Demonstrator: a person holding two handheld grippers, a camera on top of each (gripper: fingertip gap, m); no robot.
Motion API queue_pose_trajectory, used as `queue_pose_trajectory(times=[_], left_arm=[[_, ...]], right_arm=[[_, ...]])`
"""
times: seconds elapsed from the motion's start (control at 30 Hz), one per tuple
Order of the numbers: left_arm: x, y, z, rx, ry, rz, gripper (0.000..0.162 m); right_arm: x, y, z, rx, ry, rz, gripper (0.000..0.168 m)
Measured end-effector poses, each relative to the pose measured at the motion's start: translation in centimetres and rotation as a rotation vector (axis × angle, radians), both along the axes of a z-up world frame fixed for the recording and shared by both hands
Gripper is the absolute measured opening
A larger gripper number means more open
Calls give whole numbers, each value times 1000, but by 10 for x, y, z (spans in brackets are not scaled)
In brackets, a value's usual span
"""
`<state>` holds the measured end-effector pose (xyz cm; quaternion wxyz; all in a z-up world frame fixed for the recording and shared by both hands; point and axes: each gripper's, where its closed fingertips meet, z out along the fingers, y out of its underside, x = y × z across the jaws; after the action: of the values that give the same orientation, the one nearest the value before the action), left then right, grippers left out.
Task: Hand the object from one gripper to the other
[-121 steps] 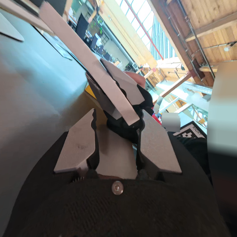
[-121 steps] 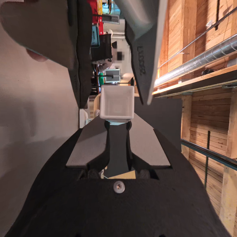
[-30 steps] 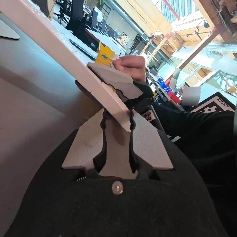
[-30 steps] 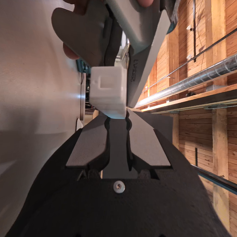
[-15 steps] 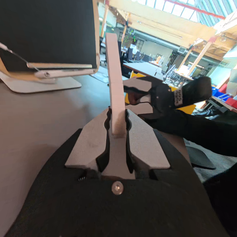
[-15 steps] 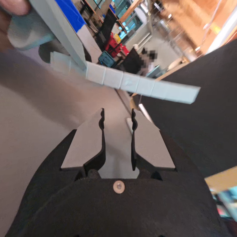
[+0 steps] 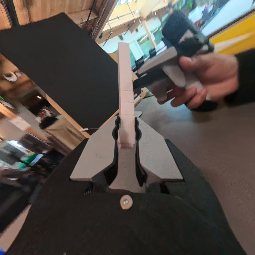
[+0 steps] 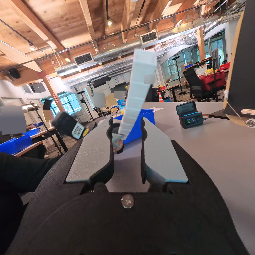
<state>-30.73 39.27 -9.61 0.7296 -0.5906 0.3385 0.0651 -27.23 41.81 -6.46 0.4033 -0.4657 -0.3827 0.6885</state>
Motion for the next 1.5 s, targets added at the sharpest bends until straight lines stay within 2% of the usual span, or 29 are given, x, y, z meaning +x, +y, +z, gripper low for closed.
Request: queue_pose_trajectory(times=[0.1, 0.2, 0.3, 0.43, 0.53, 0.6, 0.7, 0.77, 0.9, 1.0, 1.1, 1.2, 1.33, 1.43, 1.5], left_arm=[[14, 0, -11, 75, 212, 51, 20], [16, 3, -17, 99, 290, 97, 19], [10, 5, -14, 94, 234, 116, 19], [4, 11, -15, -4, 52, 91, 29], [-5, 17, -19, -62, -15, 99, 43], [-11, 20, -19, -71, -41, 113, 44], [-21, 25, -25, -102, -65, 157, 40], [-27, 29, -31, -131, -69, 189, 36], [-37, 33, -37, -159, -61, 228, 34], [-38, 31, -32, -145, -82, 224, 29], [-38, 30, -29, -146, -109, 220, 26], [-38, 30, -28, -144, -113, 222, 25], [-33, 29, -28, -151, -111, 205, 25], [-32, 29, -30, -157, -104, 204, 25], [-32, 30, -32, -164, -103, 205, 25]], right_arm=[[-7, -2, -9, 28, -42, -26, 37], [-11, -6, -13, 38, -58, -9, 21], [-11, -9, -14, 58, -77, 26, 18], [-10, -5, -13, 85, -76, 4, 18], [-4, 5, -5, 115, -51, -72, 18], [4, 13, 4, 184, -40, -170, 18], [23, 18, 28, 313, 22, -371, 18], [40, 13, 48, 326, 84, -487, 18], [83, -18, 91, 427, 56, -622, 18], [143, -29, 138, 514, 51, -755, 18], [209, -2, 160, 533, -101, -901, 18], [267, 48, 136, 452, -454, -950, 19], [326, 89, 66, 319, -927, -883, 18], [352, 95, 15, 239, -1212, -791, 19], [358, 90, -8, 193, -1324, -701, 19]])
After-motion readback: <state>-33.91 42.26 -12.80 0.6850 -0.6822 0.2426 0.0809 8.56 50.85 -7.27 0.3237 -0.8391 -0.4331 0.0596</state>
